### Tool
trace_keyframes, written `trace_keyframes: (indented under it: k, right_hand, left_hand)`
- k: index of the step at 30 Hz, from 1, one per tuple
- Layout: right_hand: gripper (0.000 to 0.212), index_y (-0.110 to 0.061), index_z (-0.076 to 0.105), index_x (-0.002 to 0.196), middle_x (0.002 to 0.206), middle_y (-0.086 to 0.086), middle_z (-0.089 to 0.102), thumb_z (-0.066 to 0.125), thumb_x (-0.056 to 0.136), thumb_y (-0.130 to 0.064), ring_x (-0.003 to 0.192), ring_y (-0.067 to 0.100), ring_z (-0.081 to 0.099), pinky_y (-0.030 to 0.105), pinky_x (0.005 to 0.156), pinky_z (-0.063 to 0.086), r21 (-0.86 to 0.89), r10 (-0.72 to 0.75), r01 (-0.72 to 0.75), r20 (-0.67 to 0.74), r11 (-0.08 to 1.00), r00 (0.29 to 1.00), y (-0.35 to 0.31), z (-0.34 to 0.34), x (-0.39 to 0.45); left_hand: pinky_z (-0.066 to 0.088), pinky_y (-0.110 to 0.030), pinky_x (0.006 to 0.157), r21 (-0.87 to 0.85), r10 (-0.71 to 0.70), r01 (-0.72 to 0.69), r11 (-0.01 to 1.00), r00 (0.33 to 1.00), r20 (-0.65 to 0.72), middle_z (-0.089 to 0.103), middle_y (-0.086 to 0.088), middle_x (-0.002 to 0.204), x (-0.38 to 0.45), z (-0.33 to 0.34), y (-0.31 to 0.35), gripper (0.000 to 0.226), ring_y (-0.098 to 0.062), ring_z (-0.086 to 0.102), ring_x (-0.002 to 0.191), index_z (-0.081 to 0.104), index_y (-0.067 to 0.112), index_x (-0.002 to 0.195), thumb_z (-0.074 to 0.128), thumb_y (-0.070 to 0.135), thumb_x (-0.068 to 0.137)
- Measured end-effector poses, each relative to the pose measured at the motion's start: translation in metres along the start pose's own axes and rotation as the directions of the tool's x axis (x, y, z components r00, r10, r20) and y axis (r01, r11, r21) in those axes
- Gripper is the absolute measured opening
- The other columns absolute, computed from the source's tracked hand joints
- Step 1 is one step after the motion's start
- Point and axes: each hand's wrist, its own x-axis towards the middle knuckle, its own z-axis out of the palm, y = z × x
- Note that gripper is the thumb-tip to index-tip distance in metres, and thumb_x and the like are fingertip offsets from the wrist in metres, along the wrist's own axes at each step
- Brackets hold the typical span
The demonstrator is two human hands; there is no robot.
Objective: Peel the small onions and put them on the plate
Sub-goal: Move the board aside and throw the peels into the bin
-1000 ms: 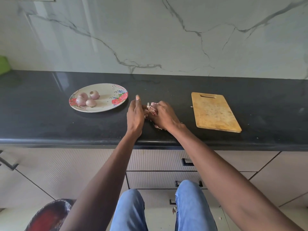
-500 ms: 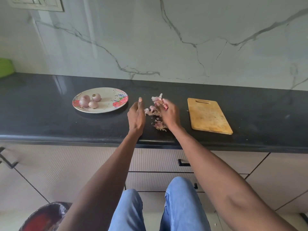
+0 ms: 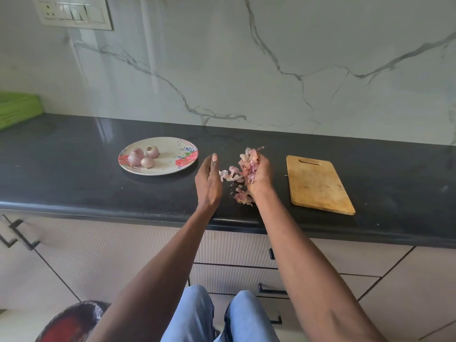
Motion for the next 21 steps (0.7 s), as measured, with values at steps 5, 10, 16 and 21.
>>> trace_keyframes:
  k: [5, 10, 16, 21]
  right_hand:
    - [0.022, -0.003, 0.072, 0.105, 0.076, 0.009, 0.072, 0.064, 0.092, -0.018, 0.06, 0.019, 0.067, 0.023, 0.047, 0.053, 0.006, 0.008, -0.008, 0.009, 1.0, 1.0, 0.013, 0.004, -0.008]
    - [0.022, -0.006, 0.073, 0.096, 0.084, 0.011, 0.074, 0.061, 0.092, -0.024, 0.071, 0.023, 0.072, 0.028, 0.062, 0.057, 0.07, 0.094, -0.109, 0.197, 0.992, 0.976, 0.031, 0.031, -0.03]
    - [0.012, -0.008, 0.076, 0.095, 0.096, 0.015, 0.075, 0.066, 0.088, -0.011, 0.087, 0.027, 0.071, 0.033, 0.075, 0.058, 0.003, -0.004, 0.003, 0.303, 1.0, 0.953, 0.072, 0.081, -0.07]
    - [0.012, -0.014, 0.075, 0.089, 0.09, 0.006, 0.074, 0.068, 0.08, -0.017, 0.085, 0.019, 0.068, 0.029, 0.072, 0.053, -0.129, 0.07, -0.006, 0.502, 0.992, 0.862, 0.134, 0.121, -0.126]
  left_hand:
    - [0.04, -0.025, 0.111, -0.144, -0.026, 0.026, 0.989, 1.0, 0.006, 0.059, -0.006, 0.142, 0.004, 0.0, -0.003, 0.054, -0.013, 0.054, 0.132, 0.056, 0.007, 0.142, 0.043, 0.045, 0.106]
    - [0.054, -0.034, 0.098, -0.625, -0.293, 0.248, 0.74, 0.956, 0.032, 0.071, -0.015, 0.121, -0.003, 0.004, 0.026, 0.051, -0.024, 0.07, 0.109, 0.065, 0.005, 0.123, 0.034, 0.043, 0.109]
    - [0.057, -0.022, 0.074, -0.847, -0.361, 0.212, 0.488, 0.932, 0.025, 0.073, -0.005, 0.084, -0.01, -0.047, 0.047, 0.035, -0.013, 0.07, 0.076, 0.066, 0.007, 0.098, 0.043, 0.032, 0.107]
    - [0.057, -0.02, 0.074, -0.773, -0.283, -0.065, 0.631, 0.908, -0.308, 0.073, -0.007, 0.091, -0.039, -0.128, 0.028, 0.017, -0.013, 0.07, 0.08, 0.07, 0.005, 0.104, 0.054, 0.008, 0.101]
